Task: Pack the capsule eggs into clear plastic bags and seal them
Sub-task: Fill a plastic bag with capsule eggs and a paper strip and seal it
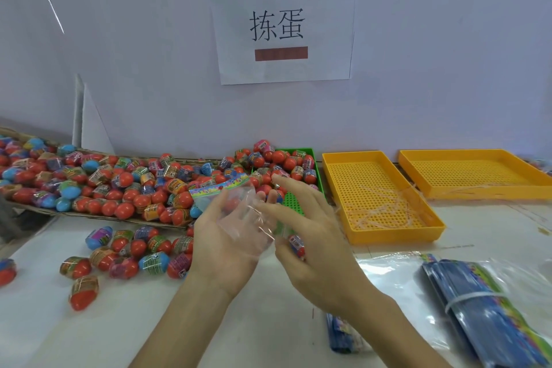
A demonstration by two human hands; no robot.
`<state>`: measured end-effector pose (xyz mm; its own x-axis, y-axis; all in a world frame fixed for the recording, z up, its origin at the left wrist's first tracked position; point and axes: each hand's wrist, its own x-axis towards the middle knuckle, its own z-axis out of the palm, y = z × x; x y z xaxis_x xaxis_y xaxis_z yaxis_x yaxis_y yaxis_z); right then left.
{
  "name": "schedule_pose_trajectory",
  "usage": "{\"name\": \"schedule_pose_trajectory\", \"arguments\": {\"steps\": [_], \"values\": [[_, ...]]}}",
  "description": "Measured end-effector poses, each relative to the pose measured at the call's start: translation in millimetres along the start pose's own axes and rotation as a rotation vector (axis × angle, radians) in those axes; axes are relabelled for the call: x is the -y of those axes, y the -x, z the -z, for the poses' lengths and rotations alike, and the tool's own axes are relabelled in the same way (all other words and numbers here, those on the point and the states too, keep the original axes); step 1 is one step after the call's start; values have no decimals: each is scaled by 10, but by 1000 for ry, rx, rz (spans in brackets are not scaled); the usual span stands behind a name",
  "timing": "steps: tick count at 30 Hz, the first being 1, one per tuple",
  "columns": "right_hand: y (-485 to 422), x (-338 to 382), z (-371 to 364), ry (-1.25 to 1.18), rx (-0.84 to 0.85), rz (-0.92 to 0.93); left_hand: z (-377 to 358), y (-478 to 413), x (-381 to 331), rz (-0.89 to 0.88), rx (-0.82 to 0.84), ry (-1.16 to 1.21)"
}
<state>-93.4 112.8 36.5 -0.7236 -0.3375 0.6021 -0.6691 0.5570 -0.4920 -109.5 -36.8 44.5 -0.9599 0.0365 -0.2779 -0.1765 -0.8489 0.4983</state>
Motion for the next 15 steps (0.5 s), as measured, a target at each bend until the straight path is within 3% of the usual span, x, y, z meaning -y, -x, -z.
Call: {"name": "schedule_pose_trajectory", "arguments": {"steps": [4, 7, 10, 15], "values": [[-32, -88, 41, -115, -265, -111, 0, 4, -8, -51, 5, 5], [-26, -248, 55, 0, -47, -307, -19, 11, -28, -28, -3, 62], [37, -320, -39, 257, 224, -352, -43, 23, -38, -27, 11, 64], [27, -321, -90, 215, 155, -353, -32, 18, -37, -46, 35, 27]]}}
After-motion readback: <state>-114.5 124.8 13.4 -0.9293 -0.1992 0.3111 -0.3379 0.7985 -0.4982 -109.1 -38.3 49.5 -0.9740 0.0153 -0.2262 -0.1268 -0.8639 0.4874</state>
